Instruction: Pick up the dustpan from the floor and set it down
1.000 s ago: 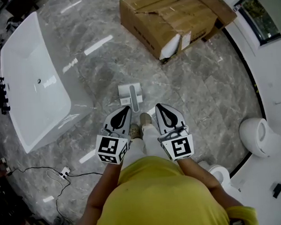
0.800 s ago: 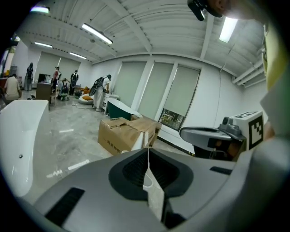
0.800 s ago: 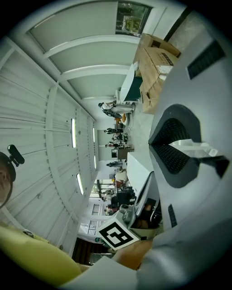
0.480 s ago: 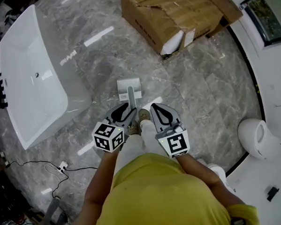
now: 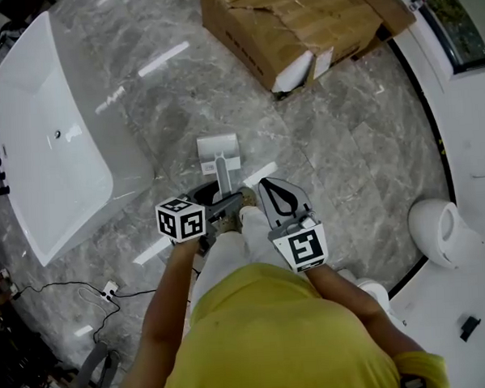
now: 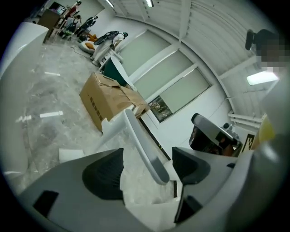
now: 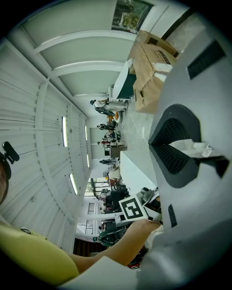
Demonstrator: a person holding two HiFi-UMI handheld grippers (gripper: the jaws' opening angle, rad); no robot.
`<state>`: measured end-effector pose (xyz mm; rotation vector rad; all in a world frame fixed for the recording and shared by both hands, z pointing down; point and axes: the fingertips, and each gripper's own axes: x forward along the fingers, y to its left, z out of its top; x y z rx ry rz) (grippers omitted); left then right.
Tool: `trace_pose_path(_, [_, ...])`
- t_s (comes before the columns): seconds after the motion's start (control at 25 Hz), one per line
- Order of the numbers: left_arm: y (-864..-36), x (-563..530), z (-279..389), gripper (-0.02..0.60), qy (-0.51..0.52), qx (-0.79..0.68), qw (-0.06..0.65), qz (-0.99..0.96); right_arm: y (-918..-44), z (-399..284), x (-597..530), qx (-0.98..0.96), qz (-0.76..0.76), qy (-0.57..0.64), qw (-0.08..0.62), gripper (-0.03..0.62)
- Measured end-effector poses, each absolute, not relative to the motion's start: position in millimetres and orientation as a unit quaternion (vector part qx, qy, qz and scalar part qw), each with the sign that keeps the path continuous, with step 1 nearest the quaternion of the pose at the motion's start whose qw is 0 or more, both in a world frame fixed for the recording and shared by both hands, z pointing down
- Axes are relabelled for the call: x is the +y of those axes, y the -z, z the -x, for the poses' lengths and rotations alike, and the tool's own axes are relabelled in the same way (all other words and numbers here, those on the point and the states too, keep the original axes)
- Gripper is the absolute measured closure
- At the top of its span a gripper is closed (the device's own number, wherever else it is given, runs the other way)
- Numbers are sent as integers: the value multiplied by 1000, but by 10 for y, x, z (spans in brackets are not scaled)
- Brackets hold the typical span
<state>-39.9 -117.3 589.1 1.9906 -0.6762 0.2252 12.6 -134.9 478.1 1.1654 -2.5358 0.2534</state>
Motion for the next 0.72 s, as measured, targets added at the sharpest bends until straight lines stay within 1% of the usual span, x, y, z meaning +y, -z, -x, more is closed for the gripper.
trace_pose_path(0.16, [-5919,-1217,268,246,-68,-225,509,-828,-4822,-180,-1401,-888,-411,-98,182,583])
trace_pose_path(0.2, [-5908,-1227,235,258,-56,-211,516,-828,-4829,-195,-1413,-887,-412,-100,185,583])
trace_pose_path(0.28, [-5890,-1233,188,302,-43,-186,524,-830,-4832,-202,-1438,-886,-415,-100,183,583])
trace_pose_path(0.4, [-5882,-1264,163,415,-27,-170,532,-829,-4830,-181,-1463,-888,-413,-92,181,583])
trace_pose_path(0.44, [-5875,-1280,163,440,-20,-169,535,-828,-4828,-175,-1466,-888,-412,-90,181,583])
trace_pose_path(0.72, [-5759,-1306,199,449,-4,-176,526,-832,-4804,-157,-1393,-889,-410,-92,182,583])
